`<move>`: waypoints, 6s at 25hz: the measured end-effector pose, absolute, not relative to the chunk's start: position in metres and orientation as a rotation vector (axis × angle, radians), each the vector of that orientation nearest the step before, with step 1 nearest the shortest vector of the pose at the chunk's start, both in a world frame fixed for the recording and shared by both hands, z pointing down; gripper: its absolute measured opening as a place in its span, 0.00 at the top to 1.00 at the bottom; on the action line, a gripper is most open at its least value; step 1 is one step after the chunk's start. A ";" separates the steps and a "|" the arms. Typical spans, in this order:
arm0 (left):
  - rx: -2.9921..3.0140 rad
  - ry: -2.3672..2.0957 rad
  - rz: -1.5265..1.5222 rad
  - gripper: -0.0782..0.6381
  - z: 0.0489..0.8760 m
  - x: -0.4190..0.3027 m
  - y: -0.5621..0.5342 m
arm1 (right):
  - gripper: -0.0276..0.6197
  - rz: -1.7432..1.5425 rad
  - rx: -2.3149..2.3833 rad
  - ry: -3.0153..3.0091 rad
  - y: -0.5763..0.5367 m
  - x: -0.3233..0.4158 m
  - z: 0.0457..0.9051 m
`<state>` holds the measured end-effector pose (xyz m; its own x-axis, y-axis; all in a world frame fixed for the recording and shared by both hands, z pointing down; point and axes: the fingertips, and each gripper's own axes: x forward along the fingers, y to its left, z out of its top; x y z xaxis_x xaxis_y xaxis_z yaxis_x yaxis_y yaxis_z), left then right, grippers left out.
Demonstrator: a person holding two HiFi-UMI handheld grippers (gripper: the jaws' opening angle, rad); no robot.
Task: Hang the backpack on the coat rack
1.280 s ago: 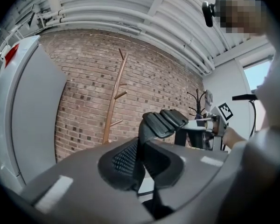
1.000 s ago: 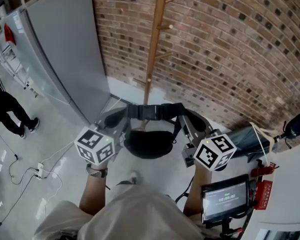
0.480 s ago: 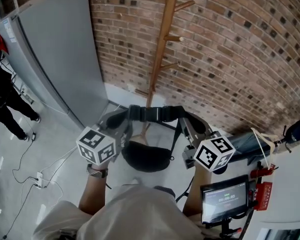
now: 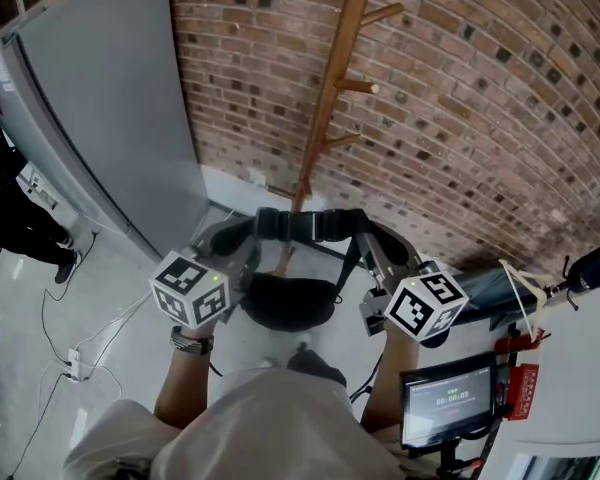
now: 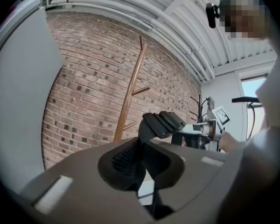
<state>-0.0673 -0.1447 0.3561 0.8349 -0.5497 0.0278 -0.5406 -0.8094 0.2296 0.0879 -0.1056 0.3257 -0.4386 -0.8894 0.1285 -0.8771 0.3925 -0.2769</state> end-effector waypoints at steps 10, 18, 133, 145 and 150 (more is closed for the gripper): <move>2.738 -0.885 -0.034 0.88 0.370 -0.062 -0.182 | 0.95 -0.546 -1.573 2.634 -0.149 0.095 0.348; 2.675 -0.956 0.006 0.88 0.383 -0.065 -0.210 | 0.95 -0.616 -1.470 2.710 -0.187 0.092 0.366; 2.374 -0.752 0.426 0.88 0.577 0.014 -0.249 | 0.92 -1.260 -1.331 2.868 -0.251 0.065 0.542; 2.380 -0.707 0.417 0.88 0.584 0.027 -0.249 | 0.90 -1.241 -1.314 2.898 -0.253 0.056 0.544; 2.380 -0.698 0.397 0.86 0.586 0.031 -0.251 | 0.89 -1.236 -1.297 2.898 -0.254 0.054 0.544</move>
